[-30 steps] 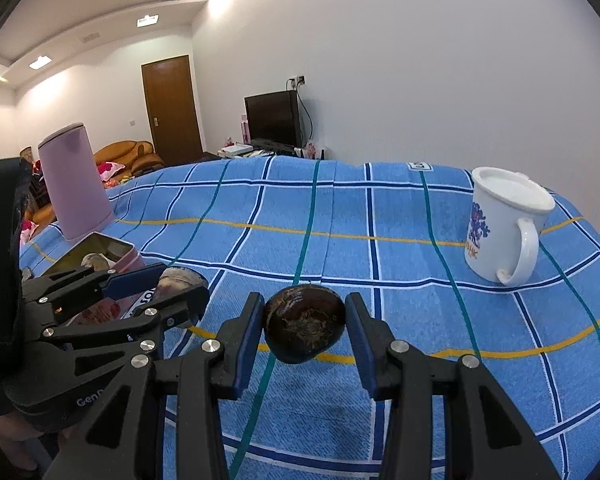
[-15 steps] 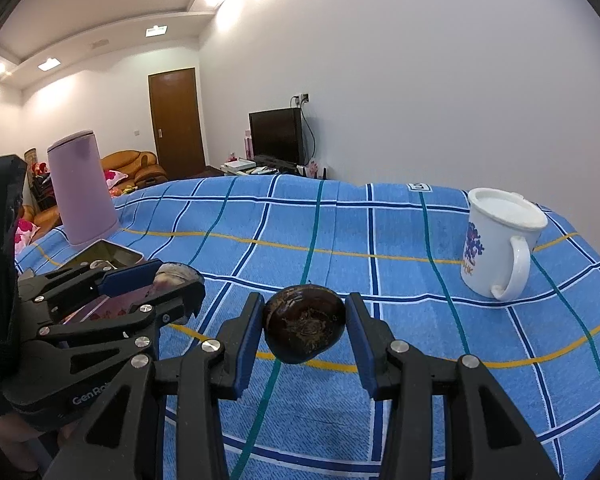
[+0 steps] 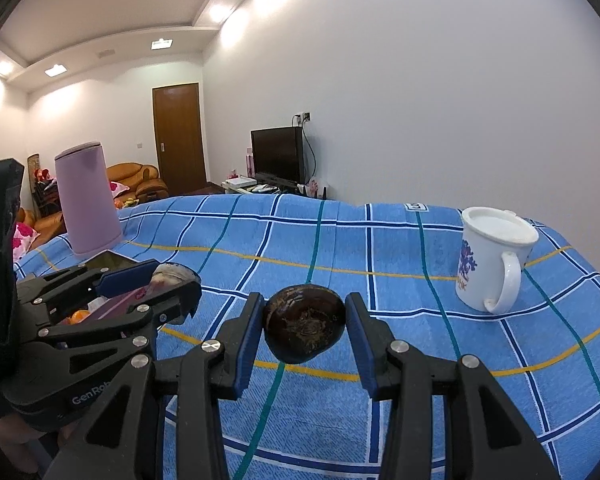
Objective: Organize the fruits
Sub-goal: 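Lift and carry the cylinder with the left tool while the right tool carries the dark fruit to the tin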
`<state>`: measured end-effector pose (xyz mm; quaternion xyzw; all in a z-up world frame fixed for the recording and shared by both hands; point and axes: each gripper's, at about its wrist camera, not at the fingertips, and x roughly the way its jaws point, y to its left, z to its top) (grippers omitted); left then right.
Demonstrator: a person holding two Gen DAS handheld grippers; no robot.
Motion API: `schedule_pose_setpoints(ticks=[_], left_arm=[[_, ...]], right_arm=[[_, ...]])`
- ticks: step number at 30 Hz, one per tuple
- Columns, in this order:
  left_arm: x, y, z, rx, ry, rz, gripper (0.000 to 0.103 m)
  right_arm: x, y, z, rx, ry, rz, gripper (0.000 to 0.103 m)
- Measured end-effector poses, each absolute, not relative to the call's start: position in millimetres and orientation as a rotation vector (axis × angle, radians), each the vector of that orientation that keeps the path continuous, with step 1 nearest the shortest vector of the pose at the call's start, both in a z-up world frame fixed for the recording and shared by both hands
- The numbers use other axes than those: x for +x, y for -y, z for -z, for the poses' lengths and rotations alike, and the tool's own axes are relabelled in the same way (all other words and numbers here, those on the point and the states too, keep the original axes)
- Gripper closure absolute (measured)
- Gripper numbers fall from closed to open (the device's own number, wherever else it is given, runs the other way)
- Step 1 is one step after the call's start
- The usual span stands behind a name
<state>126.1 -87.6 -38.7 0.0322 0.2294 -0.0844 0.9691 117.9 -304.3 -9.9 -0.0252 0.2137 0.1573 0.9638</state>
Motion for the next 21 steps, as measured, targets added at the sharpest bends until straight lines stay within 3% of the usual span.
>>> schedule_pose_setpoints(ticks=[21], left_arm=[[107,86,32,0.073,-0.367,0.145,0.058]], right_arm=[[100,306,4,-0.060,-0.341,-0.310,0.059]])
